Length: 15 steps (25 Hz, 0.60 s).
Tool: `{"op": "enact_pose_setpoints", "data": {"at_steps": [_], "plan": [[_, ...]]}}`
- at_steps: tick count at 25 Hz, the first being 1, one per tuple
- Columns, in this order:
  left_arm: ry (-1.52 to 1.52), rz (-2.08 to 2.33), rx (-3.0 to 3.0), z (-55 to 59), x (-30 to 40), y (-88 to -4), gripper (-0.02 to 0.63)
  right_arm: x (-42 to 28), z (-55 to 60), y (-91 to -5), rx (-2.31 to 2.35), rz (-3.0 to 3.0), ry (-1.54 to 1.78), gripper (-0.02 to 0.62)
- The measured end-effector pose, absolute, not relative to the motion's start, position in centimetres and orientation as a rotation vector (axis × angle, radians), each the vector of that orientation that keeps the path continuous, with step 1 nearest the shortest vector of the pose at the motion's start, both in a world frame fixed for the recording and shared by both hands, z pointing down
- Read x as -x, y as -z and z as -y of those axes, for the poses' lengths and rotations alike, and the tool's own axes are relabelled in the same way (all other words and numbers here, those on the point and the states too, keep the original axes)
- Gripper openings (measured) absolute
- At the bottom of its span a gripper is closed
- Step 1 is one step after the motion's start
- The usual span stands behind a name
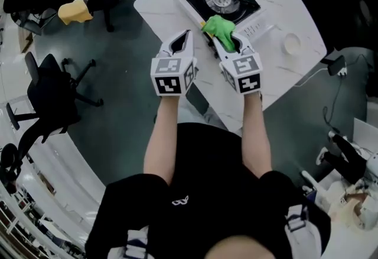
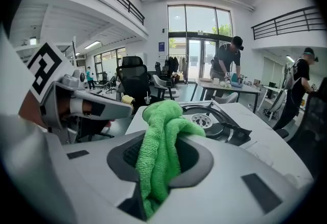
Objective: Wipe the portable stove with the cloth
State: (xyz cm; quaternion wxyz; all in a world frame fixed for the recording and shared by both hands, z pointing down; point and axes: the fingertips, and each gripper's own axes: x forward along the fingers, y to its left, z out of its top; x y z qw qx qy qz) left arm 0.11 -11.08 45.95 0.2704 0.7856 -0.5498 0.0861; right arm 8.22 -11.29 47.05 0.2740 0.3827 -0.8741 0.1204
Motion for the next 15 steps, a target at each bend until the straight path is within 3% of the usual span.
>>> {"op": "enact_pose_setpoints", "data": {"at_steps": [15], "plan": [[-0.259,1.279,-2.155,18.7,4.3,-49.2,-0.003,-5.7,16.1,-51.7,-1.150,1.986,-0.344,0.072]]}}
